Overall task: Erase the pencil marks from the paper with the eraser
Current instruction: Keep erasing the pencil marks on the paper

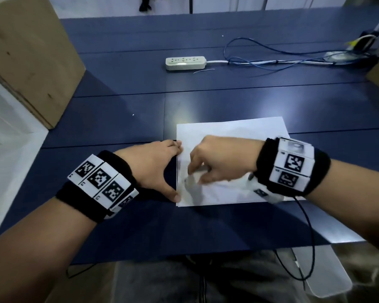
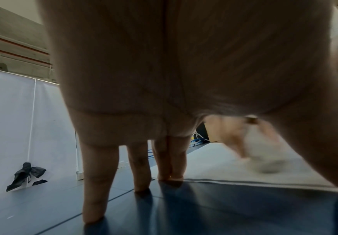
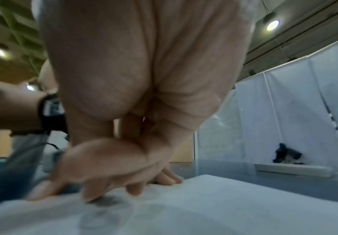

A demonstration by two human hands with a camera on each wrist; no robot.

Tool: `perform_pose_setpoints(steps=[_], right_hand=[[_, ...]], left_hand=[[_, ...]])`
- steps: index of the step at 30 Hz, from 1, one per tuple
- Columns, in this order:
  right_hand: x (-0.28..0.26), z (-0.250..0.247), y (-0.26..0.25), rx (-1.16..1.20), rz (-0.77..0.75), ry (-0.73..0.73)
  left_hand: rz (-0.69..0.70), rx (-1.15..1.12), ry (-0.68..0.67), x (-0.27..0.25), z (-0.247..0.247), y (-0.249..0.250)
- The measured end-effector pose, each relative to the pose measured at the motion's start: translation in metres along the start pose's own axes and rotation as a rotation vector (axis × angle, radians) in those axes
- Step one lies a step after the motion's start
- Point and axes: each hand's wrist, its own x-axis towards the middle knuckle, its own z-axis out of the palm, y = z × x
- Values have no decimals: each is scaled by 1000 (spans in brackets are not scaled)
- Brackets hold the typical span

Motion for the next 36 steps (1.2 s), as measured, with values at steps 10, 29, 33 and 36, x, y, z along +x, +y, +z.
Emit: perform_pose_setpoints(steps=[10, 29, 33, 36], right_hand=[[-22, 0, -14, -1, -98, -66], [13, -11, 29, -22, 150, 148], [-7, -3, 10, -5, 10, 58], [-22, 2, -11, 70, -85, -100]], left_hand=[[-4, -5, -8, 1, 2, -3], [-3, 2, -14, 0, -2, 1], [-2, 0, -11, 1, 0, -1], [-5, -6, -7, 2, 1, -1]])
